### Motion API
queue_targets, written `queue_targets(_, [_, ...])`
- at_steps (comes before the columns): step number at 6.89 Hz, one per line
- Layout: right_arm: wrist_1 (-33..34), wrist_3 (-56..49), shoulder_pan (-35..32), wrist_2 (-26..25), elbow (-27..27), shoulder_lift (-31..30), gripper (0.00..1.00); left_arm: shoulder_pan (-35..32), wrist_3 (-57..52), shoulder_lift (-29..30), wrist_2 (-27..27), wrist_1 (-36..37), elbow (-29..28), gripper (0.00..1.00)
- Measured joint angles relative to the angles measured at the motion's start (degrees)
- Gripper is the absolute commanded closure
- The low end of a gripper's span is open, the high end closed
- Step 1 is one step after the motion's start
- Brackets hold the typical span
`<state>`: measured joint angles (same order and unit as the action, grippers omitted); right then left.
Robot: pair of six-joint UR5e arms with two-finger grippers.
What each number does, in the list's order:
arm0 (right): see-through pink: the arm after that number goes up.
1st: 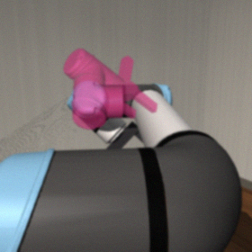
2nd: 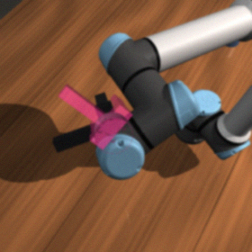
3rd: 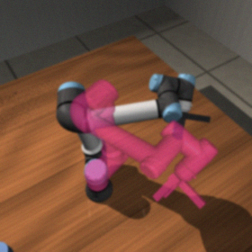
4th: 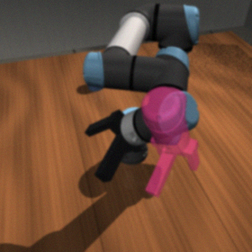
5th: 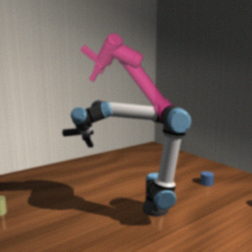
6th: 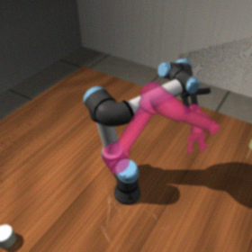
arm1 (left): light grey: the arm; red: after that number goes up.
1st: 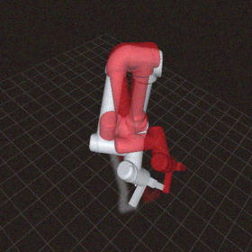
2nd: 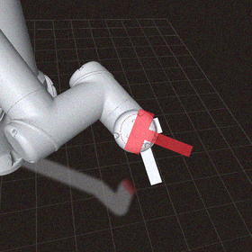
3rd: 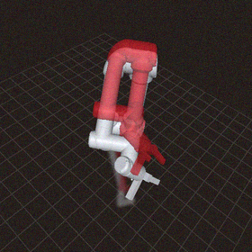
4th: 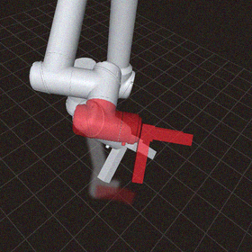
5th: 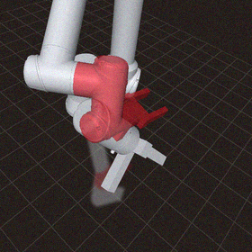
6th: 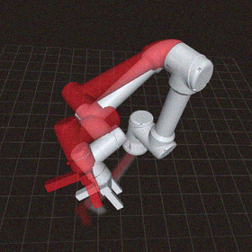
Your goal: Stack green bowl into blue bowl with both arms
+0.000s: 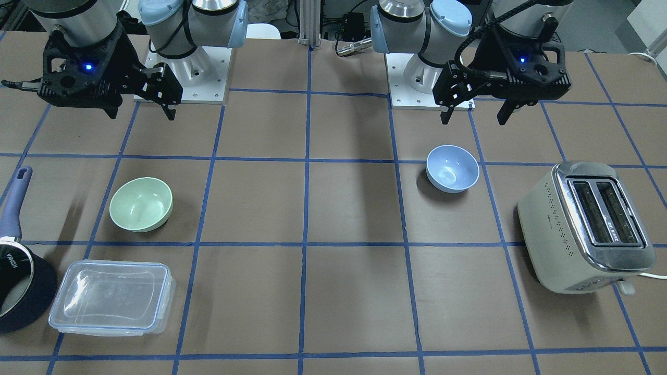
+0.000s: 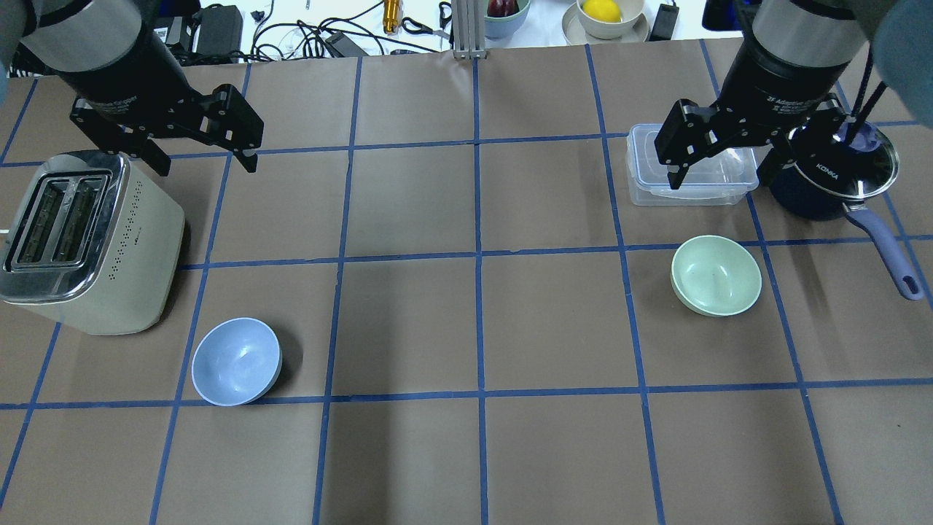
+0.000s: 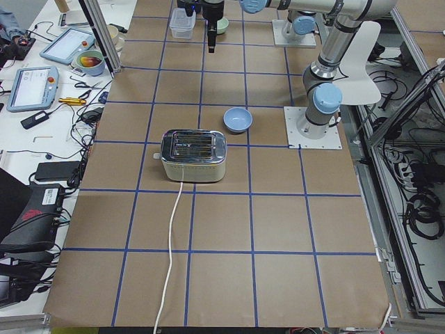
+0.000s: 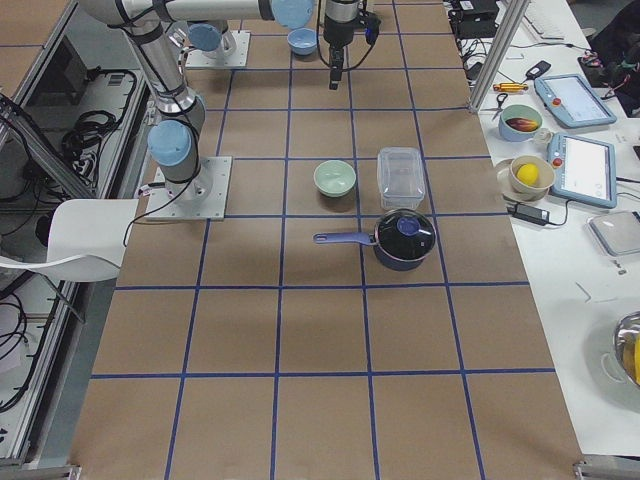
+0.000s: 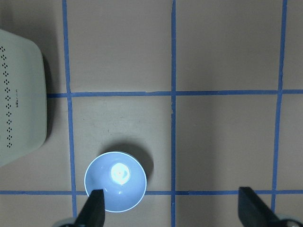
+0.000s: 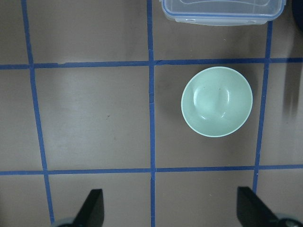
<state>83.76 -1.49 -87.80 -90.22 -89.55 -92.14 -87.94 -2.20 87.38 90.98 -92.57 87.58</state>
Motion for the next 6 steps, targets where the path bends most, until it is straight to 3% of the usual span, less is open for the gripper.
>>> queue_targets(6, [0.16,-0.31,0.01,-0.05,-0.32,0.16,0.00,-0.46,0.00,-0.36,0.00,-0.56,0.16,0.00])
